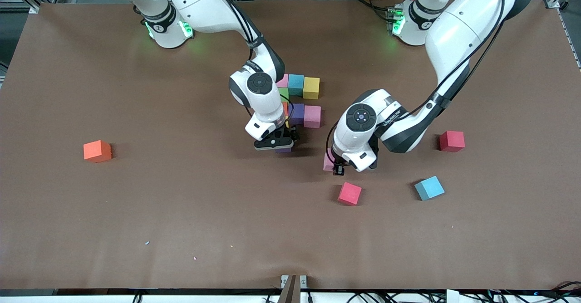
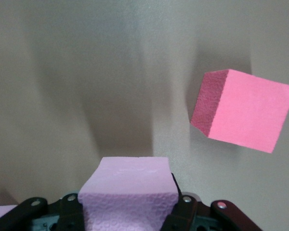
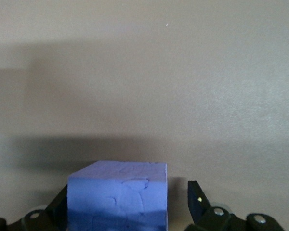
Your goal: Arrange 11 blocks into digit 3
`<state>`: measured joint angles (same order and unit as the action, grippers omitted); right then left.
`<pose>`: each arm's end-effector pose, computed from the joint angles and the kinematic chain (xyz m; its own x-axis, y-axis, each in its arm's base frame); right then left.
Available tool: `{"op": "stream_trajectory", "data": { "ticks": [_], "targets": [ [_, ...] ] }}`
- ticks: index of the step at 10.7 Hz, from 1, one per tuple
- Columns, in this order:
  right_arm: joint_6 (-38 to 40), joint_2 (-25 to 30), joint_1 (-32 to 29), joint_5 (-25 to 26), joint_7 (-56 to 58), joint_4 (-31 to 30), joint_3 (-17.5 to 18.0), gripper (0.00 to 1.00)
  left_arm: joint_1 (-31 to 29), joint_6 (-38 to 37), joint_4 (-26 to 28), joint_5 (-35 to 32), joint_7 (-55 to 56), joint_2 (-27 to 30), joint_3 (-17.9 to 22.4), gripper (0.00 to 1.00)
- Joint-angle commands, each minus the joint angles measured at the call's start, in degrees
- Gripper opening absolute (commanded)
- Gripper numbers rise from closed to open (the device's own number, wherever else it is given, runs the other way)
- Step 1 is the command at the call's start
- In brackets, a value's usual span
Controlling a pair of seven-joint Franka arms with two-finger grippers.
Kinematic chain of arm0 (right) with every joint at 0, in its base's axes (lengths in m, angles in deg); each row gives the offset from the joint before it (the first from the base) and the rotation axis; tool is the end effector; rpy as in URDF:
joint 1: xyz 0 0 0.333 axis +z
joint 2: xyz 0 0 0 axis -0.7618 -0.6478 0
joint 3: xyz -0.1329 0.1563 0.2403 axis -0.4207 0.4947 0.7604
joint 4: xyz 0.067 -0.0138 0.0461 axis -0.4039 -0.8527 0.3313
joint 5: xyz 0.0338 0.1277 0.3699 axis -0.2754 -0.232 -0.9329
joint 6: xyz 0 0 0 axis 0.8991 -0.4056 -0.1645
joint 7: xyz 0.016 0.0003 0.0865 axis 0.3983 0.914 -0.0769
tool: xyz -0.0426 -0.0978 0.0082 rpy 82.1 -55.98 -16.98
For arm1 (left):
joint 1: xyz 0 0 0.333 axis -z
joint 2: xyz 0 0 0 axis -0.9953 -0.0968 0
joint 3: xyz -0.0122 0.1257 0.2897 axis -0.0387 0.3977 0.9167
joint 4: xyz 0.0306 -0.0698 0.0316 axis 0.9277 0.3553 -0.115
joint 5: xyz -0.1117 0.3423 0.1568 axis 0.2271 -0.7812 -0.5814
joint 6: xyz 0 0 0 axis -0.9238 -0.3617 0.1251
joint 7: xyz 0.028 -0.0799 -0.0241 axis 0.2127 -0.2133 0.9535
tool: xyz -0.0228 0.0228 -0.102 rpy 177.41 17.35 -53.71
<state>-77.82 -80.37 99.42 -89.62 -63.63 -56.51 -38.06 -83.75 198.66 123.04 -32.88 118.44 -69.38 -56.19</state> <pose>0.4972 0.4632 0.1917 0.9808 0.0258 0.1932 0.0468 -0.9934 -0.1049 0.5857 -0.3783 0.2430 0.1160 0.9922 -0.0461 0.9925 -0.1141 0.0430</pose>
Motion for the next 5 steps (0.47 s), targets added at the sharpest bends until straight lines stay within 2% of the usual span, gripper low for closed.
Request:
{"op": "stream_trajectory", "data": {
  "ticks": [1,3,5],
  "targets": [
    [3.5,3.8,-1.4,-0.7,1.2,-0.2,0.2,1.00,1.4,-1.0,-3.4,1.1,1.6,-2.2,0.5,0.05],
    [9.8,6.4,-5.0,-1.1,7.0,1.6,0.4,1.00,2.3,-0.9,-3.5,1.1,2.6,-2.2,1.0,0.05],
    [15.4,8.1,-8.0,-1.2,11.2,3.6,0.5,1.00,5.1,-1.0,-5.0,2.0,5.1,-2.7,3.3,0.06]
  ]
}}
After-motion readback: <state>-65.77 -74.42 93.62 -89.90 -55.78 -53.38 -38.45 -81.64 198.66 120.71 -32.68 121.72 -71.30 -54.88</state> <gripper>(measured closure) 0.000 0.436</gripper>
